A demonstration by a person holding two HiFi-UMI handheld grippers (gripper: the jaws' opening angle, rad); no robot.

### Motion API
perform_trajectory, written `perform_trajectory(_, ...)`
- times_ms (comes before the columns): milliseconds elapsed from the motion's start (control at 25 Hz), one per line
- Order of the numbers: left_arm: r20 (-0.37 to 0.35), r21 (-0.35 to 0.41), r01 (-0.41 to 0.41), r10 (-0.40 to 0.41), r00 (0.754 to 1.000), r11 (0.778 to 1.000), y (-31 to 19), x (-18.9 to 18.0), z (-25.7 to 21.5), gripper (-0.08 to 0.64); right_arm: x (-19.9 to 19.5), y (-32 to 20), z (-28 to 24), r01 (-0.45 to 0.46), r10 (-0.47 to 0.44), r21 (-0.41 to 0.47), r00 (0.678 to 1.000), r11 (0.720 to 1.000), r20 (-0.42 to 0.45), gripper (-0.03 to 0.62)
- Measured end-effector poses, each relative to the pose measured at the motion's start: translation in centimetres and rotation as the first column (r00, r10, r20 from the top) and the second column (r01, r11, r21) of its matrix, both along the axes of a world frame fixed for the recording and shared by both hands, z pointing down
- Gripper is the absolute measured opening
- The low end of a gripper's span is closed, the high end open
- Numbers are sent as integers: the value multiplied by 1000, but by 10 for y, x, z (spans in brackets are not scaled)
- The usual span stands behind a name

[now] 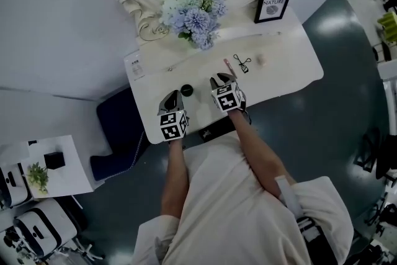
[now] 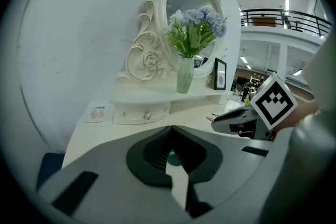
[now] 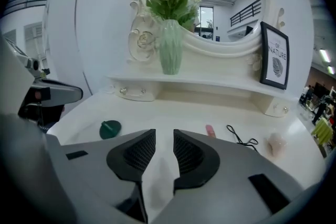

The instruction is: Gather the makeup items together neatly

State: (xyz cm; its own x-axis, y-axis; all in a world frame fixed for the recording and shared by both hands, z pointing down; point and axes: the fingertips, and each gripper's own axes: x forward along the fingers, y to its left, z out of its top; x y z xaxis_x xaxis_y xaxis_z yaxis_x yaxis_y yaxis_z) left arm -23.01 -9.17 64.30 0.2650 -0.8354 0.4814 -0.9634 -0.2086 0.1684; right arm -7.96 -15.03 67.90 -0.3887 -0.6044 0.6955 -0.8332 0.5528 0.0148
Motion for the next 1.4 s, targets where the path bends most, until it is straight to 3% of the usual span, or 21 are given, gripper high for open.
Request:
perform_trajectory(200, -1, -5, 39, -39, 999, 999, 9, -18, 3, 15, -54, 16, 1, 151, -150, -17, 987, 988, 50, 137)
perform_trajectory(480, -4, -10, 103, -103, 995, 995, 22, -49, 3, 15, -112, 38, 15, 350, -342, -67, 934, 934, 105, 137)
perform_trajectory(760, -26, 4, 215, -215, 976, 977, 32, -87, 2, 15, -131, 43, 32, 450, -450, -124, 892, 884, 30, 137)
perform_trajectory(1040, -62, -8, 286, -286, 956, 958, 37, -105, 8, 15, -143, 50, 41, 581, -600, -175, 795, 795, -84, 125)
perform_trajectory(1160, -72, -13, 303, -303, 950, 953, 38, -107, 11, 15, -146, 51, 42, 589, -609, -186, 789, 786, -78, 111)
perform_trajectory(1240, -75, -16, 304, -304, 950, 953, 38, -106, 12, 15, -146, 51, 42, 587, -607, -191, 792, 787, -66, 63)
perform_trajectory(1400, -73, -18, 295, -296, 953, 955, 39, -103, 13, 15, -146, 51, 41, 568, -587, -186, 807, 802, -67, 43)
